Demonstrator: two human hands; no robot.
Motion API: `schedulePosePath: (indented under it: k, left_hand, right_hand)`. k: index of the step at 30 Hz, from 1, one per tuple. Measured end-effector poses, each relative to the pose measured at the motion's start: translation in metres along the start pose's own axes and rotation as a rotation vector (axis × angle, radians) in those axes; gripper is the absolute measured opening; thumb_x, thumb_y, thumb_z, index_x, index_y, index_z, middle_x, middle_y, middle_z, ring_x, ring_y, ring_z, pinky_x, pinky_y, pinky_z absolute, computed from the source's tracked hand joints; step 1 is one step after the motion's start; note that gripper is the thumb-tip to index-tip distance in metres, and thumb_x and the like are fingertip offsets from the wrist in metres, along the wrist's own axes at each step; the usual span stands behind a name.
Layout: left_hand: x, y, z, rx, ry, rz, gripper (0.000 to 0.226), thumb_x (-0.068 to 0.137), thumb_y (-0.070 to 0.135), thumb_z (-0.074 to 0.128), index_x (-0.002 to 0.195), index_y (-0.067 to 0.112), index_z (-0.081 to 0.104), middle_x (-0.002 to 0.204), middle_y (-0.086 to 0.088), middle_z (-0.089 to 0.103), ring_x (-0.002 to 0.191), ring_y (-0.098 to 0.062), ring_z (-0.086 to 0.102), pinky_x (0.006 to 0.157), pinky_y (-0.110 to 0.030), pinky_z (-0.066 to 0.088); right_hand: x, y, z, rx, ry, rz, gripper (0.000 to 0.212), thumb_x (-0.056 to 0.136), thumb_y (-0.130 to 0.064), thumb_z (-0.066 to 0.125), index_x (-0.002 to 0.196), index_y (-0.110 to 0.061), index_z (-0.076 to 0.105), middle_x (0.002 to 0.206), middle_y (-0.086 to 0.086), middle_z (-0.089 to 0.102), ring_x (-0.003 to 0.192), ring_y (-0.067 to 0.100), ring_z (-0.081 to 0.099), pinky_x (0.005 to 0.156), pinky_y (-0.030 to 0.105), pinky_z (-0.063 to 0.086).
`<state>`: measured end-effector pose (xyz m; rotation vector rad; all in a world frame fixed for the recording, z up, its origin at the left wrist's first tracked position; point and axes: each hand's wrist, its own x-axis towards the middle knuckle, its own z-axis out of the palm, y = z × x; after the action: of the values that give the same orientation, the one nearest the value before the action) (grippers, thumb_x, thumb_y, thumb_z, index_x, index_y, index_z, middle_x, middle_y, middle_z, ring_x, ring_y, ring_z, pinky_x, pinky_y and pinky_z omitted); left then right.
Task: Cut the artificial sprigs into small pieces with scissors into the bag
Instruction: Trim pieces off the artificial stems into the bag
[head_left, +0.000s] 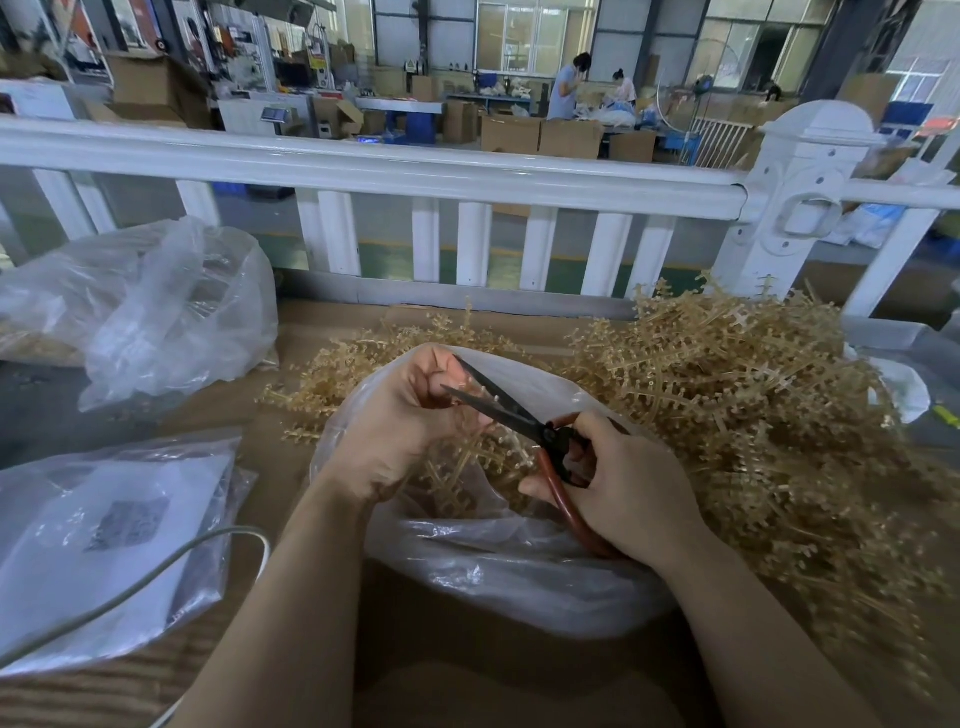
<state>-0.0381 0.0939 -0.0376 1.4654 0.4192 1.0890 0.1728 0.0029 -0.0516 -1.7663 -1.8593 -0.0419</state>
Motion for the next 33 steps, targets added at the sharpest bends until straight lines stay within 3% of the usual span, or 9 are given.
schedulePosePath:
  k: [7, 10, 16, 19, 28, 33]
  left_hand:
    - [-0.001, 0.004, 0.002, -0.019, -0.037, 0.023, 0.027, 0.074, -0.008, 0.073, 0.083, 0.011, 0.056, 0.075, 0.000, 0.073, 0.074, -0.015, 0.071, 0.067, -0.025, 0.057]
    - [-0.002, 0.006, 0.004, -0.012, -0.031, 0.027, 0.027, 0.073, -0.007, 0.072, 0.081, 0.015, 0.058, 0.073, 0.005, 0.071, 0.074, -0.012, 0.070, 0.068, -0.024, 0.057]
    - [-0.003, 0.005, 0.002, -0.049, 0.012, -0.037, 0.019, 0.076, -0.005, 0.070, 0.088, 0.005, 0.060, 0.077, -0.008, 0.073, 0.073, -0.017, 0.070, 0.070, -0.026, 0.057]
    - [-0.003, 0.004, 0.001, -0.084, 0.023, -0.057, 0.014, 0.077, -0.001, 0.067, 0.085, 0.010, 0.069, 0.073, -0.010, 0.072, 0.069, -0.017, 0.068, 0.070, -0.024, 0.056]
    - [0.000, -0.001, -0.006, -0.061, 0.042, -0.038, 0.017, 0.075, 0.000, 0.072, 0.086, 0.011, 0.076, 0.078, -0.011, 0.073, 0.071, -0.018, 0.070, 0.072, -0.027, 0.058]
    - [0.001, -0.004, -0.007, -0.017, 0.086, -0.050, 0.030, 0.073, -0.002, 0.074, 0.094, -0.018, 0.058, 0.076, -0.012, 0.073, 0.070, -0.019, 0.070, 0.070, -0.027, 0.058]
  right_hand:
    - [-0.001, -0.004, -0.003, 0.037, 0.010, 0.013, 0.080, 0.063, -0.094, 0.043, 0.105, -0.030, 0.066, 0.074, -0.031, 0.049, 0.066, -0.011, 0.047, 0.060, 0.008, 0.033]
    - [-0.001, -0.004, -0.005, 0.054, -0.009, 0.011, 0.081, 0.064, -0.093, 0.043, 0.107, -0.030, 0.067, 0.078, -0.024, 0.057, 0.071, -0.001, 0.055, 0.062, 0.011, 0.038]
    - [-0.001, -0.005, -0.005, 0.069, -0.024, 0.027, 0.082, 0.063, -0.093, 0.044, 0.108, -0.029, 0.068, 0.084, -0.017, 0.067, 0.076, 0.003, 0.062, 0.067, 0.026, 0.053]
    - [-0.001, -0.004, -0.005, 0.076, -0.031, 0.048, 0.084, 0.061, -0.095, 0.043, 0.108, -0.030, 0.068, 0.082, -0.018, 0.065, 0.077, 0.004, 0.063, 0.069, 0.034, 0.057]
    - [-0.001, -0.001, -0.005, 0.093, -0.029, 0.046, 0.081, 0.060, -0.095, 0.046, 0.104, -0.031, 0.067, 0.076, -0.023, 0.060, 0.072, 0.000, 0.061, 0.066, 0.033, 0.057]
    - [-0.001, 0.000, -0.005, 0.106, -0.016, 0.037, 0.082, 0.060, -0.097, 0.044, 0.099, -0.029, 0.068, 0.075, -0.020, 0.062, 0.071, 0.000, 0.061, 0.065, 0.032, 0.056]
